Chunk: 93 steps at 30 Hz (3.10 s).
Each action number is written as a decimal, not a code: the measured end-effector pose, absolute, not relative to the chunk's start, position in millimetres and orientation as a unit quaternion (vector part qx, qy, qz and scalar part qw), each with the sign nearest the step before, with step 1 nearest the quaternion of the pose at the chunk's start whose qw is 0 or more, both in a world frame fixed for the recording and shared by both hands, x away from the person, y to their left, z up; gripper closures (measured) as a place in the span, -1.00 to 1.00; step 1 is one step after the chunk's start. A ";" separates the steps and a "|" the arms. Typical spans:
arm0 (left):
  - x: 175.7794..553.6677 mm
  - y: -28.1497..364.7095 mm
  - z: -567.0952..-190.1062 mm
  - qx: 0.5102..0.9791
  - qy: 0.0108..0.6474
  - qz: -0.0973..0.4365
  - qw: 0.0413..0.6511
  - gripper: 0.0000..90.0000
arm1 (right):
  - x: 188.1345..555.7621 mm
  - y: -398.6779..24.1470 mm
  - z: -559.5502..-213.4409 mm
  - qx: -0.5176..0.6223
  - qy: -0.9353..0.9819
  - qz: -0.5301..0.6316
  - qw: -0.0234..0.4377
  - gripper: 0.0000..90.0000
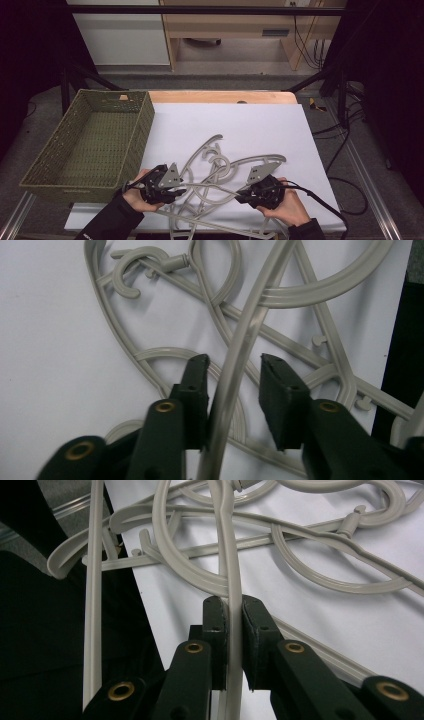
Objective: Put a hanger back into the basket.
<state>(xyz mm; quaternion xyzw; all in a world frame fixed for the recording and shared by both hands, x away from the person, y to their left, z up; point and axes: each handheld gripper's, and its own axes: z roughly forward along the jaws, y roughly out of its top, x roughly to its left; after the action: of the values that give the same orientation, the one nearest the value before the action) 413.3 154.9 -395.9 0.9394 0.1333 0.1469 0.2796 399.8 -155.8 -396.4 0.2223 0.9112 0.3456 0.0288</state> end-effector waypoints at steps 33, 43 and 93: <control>389.1 164.7 -381.0 0.913 0.185 0.130 0.340 0.83 | 399.2 -180.3 -376.6 0.261 0.850 0.440 0.124 0.19; 392.0 173.6 -377.8 0.890 0.236 0.170 0.350 0.83 | 393.4 -210.9 -371.6 0.321 0.784 0.508 0.157 -0.11; 454.5 321.2 -268.5 0.736 0.392 0.337 0.437 0.83 | 387.0 -229.7 -392.1 0.388 0.739 0.513 0.201 -0.89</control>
<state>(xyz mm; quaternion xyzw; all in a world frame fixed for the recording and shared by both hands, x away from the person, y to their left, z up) 454.5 321.2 -268.5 0.7356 0.3924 0.3371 0.4375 387.0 -229.7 -392.1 0.3881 0.7392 0.5126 0.2006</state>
